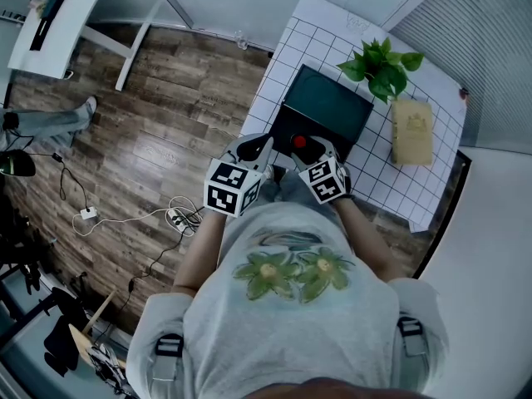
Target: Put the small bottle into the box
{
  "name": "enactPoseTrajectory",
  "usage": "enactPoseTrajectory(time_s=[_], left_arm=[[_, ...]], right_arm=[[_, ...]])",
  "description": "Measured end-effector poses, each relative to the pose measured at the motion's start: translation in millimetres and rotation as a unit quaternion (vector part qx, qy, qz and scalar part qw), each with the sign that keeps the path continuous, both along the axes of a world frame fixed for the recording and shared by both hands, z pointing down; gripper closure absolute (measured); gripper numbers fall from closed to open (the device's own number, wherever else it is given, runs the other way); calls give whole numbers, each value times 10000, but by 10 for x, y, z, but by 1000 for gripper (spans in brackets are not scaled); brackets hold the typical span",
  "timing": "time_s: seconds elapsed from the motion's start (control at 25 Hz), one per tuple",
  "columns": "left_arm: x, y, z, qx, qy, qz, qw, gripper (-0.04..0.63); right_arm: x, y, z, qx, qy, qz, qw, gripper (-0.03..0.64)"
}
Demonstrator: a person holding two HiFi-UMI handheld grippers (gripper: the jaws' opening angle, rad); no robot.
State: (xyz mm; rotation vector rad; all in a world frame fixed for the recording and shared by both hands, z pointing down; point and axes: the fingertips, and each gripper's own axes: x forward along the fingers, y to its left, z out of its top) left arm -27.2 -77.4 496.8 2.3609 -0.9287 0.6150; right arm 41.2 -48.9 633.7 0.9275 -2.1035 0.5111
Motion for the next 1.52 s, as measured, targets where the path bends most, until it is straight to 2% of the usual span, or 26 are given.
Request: enactPoseTrajectory(time_s=[0.24, 0.32, 0.4, 0.56, 0.64, 0.88, 1.08, 1.52], left_arm=[[34, 33, -58, 40, 128, 46, 9999, 589], [45, 51, -66, 43, 132, 78, 9999, 589], [54, 67, -76, 47, 140, 106, 9998, 589], [77, 104, -82, 47, 176, 141, 9997, 589], [94, 125, -82, 46, 179, 164, 9997, 589], [136, 185, -76, 22, 176, 229, 9996, 589], [205, 264, -43, -52, 152, 346, 9993, 589], [249, 361, -2, -90, 94, 453, 9989, 589]], right_arm=[[84, 51, -182, 174, -142, 202, 9995, 408], [101, 53, -259, 256, -182, 271, 9991, 429], [120, 51, -347, 322, -207, 398, 9985, 466], [117, 40, -549, 570, -343, 540, 9963, 582], [79, 57, -639, 664, -440, 477, 9957, 601], [-76, 161, -849, 785, -710, 155, 9943, 609], [-154, 265, -858, 842, -519, -175, 9949, 609], [-124, 326, -855, 781, -500, -29, 9957, 610]])
